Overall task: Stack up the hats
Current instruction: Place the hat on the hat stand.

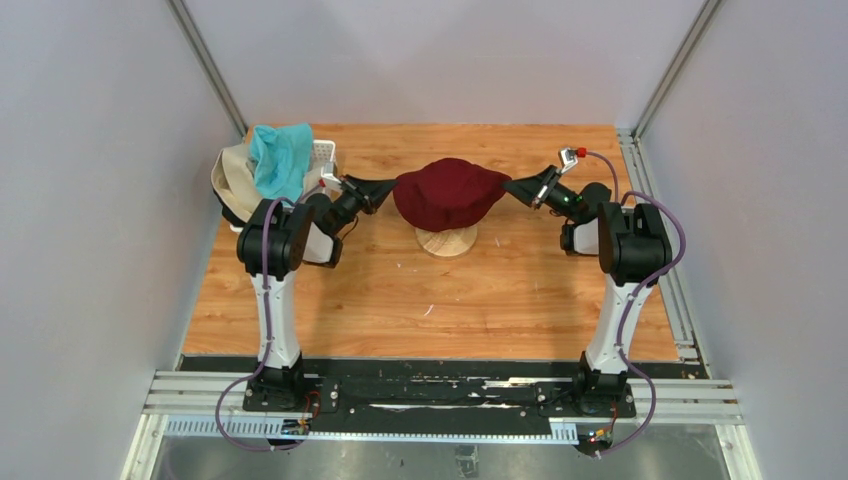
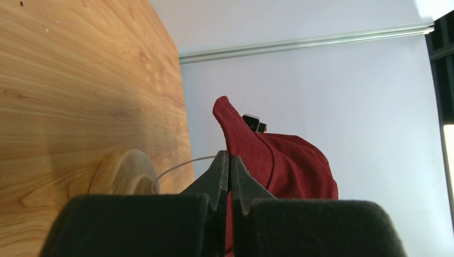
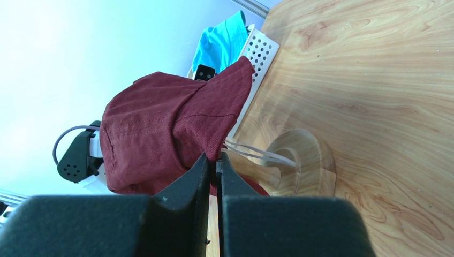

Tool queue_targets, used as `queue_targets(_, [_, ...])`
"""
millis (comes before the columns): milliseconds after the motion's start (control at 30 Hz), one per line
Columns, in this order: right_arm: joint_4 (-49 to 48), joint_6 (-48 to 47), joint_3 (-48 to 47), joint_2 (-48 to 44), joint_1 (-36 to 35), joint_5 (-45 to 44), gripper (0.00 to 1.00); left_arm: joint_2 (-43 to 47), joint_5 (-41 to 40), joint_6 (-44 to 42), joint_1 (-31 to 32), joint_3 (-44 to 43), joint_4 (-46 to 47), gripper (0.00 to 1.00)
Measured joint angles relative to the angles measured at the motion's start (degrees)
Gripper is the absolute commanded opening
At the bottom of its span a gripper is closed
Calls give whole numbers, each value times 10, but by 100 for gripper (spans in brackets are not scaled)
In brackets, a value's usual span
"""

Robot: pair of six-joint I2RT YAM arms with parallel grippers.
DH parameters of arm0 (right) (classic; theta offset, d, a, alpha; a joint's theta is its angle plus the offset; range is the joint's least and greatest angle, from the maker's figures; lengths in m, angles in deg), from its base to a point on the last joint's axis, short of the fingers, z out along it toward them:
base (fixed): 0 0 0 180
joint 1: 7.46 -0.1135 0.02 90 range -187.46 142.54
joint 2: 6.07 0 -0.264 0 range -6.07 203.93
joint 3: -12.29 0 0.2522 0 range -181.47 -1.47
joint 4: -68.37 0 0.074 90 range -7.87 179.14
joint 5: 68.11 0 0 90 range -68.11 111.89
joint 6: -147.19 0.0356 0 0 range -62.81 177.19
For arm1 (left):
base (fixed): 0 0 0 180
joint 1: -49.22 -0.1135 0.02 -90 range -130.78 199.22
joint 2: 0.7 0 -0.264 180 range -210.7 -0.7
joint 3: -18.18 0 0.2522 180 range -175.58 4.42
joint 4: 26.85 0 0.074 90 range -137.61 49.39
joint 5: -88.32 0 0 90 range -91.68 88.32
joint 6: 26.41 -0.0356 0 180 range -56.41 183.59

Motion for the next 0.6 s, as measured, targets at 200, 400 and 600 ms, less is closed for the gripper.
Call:
queue_targets(200, [0,0,3,0,0,0,1,0,-1,0,-3,7,0,0])
queue_targets(400, [0,3,3,0,0,0,34,0,-1,1,-5,9,0,28])
queue_targets(600, [0,9,4,0,13,-6,48,0,-7,9,-15,9,0,45])
